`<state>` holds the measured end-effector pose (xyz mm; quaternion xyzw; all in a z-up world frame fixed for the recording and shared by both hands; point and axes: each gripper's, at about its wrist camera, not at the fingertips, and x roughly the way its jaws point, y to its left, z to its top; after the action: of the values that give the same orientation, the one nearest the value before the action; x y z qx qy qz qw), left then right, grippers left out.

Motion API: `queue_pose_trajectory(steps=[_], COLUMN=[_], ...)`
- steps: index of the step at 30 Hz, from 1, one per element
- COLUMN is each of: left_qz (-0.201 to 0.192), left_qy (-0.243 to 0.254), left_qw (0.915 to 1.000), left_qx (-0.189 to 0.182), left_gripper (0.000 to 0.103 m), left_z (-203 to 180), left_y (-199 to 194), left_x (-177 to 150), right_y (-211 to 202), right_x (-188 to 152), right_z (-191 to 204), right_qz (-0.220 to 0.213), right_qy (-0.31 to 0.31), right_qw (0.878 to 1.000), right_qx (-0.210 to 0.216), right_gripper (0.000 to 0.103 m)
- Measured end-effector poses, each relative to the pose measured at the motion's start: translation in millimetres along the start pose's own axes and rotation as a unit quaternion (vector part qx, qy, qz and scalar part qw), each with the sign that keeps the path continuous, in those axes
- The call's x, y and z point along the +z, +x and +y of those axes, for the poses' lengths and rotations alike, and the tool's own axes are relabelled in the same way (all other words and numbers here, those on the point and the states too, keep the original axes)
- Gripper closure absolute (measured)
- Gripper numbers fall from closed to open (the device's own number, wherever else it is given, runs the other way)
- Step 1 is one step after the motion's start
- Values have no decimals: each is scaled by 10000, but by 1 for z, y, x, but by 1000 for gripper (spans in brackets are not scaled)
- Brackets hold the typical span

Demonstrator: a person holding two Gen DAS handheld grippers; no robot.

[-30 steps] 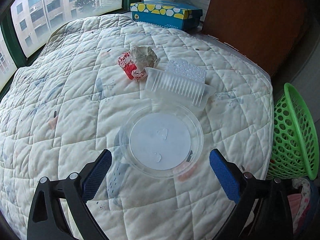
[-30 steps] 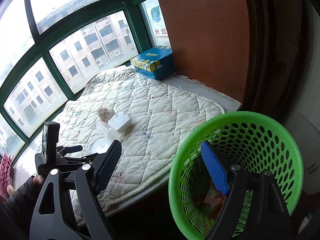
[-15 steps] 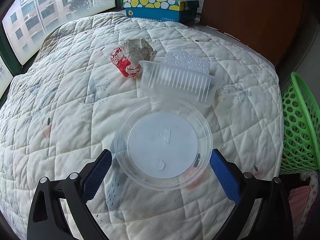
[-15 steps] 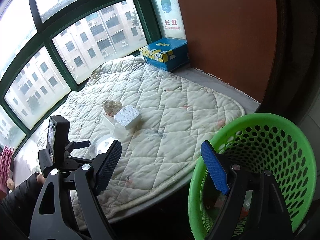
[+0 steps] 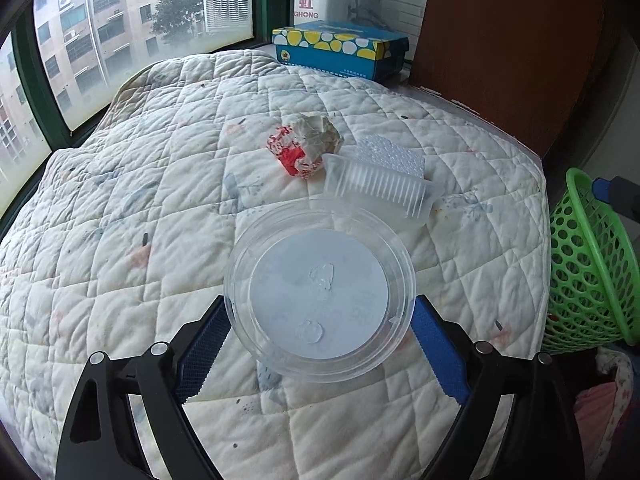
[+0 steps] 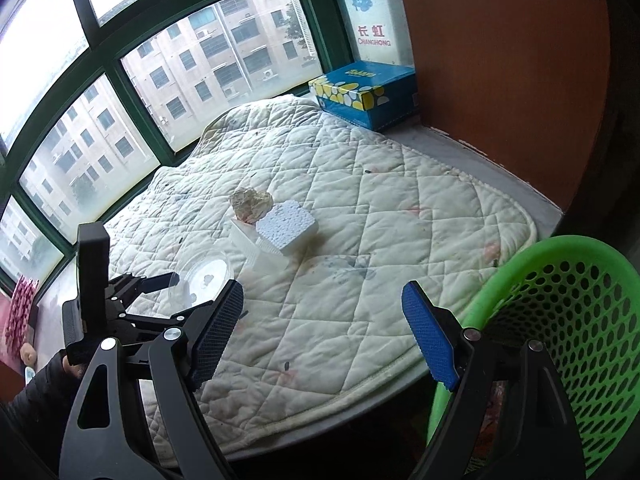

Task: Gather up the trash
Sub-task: 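Grasp the crumpled plastic bag with the right tool while the left tool holds the clear lid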

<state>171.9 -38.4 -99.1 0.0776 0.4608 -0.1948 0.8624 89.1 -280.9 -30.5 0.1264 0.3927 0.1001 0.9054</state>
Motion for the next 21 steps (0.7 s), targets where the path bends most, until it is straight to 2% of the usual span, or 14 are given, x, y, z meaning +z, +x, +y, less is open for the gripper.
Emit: queue_pose_trajectory(steps=[5,10,17,21], left_qz=[-199,-331,-392,-446], left_qy=[-215,-400,-565,-608], left_qw=[9995,9985,9975,9970], left_qx=[86,158,184,177], left_gripper=[16,16,16,16], left_z=[19,36,50,56], left_y=[-23,-38,-44,-47], left_x=[-5,-9,-10,-10], right_y=[27,55,91,109], right_x=[6,15,39,58], right_z=[19,30,29,39], right_qz=[161,335,587,624], right_qy=[-113,-132,237,34], right_qw=[9995,9989,9971,9975], right_qx=[238,299,427,320], right_gripper=[22,22,23,28])
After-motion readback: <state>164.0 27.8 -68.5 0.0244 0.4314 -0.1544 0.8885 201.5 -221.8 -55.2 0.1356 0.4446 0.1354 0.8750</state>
